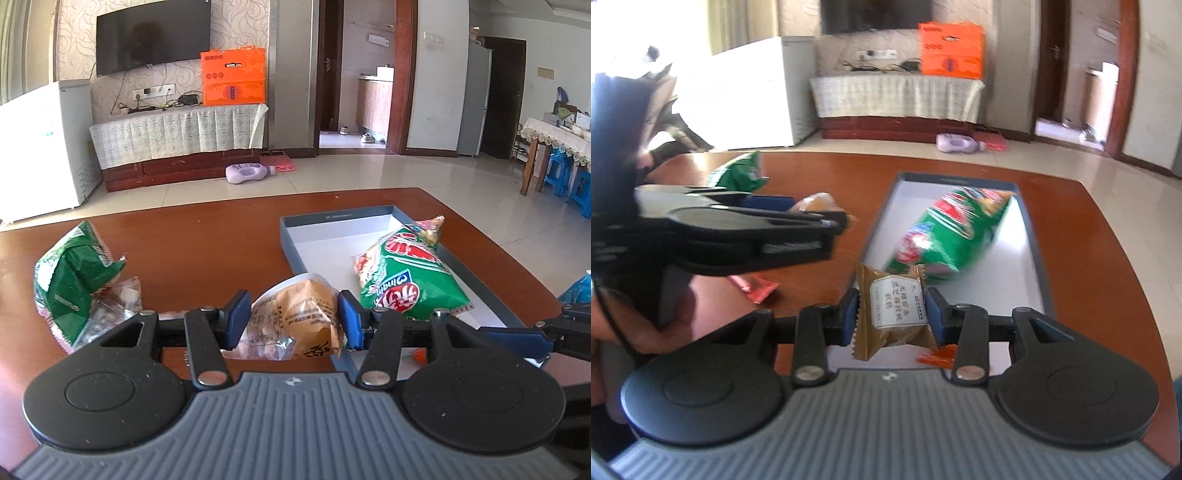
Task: Organize snacks
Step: 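Carry the pastry bag and gold-wrapped cake in both grippers toward the white box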
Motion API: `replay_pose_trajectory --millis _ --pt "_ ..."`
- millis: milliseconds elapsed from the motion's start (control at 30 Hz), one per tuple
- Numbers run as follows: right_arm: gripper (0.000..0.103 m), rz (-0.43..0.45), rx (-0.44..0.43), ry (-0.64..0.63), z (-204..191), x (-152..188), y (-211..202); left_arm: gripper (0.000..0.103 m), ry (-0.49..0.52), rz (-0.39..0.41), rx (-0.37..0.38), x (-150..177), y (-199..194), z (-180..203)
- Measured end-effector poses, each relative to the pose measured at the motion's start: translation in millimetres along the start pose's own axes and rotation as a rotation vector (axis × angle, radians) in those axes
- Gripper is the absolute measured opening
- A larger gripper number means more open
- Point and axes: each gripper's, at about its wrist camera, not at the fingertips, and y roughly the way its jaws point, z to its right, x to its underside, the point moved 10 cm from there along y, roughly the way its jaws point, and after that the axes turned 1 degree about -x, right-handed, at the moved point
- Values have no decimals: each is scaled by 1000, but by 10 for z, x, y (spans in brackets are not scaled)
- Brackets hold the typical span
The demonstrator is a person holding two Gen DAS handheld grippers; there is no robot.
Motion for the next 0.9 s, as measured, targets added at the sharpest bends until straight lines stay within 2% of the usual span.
replay_pose_trajectory --millis 133,200,300,467,700,900 --pt "42 -25 38 14 155 -7 143 56 44 0 24 -24 50 168" --pt "42 -36 47 13 205 -31 240 51 79 11 34 -67 64 244" --pt "42 -45 46 23 253 -60 353 51 114 25 47 -167 102 333" --pt "42 -54 58 11 326 -154 539 47 156 14 70 -240 338 461" --pt "42 -73 63 1 418 -233 761 45 89 -34 86 -210 660 465" --pt "42 -77 47 11 460 -221 777 48 28 -24 88 -153 494 193"
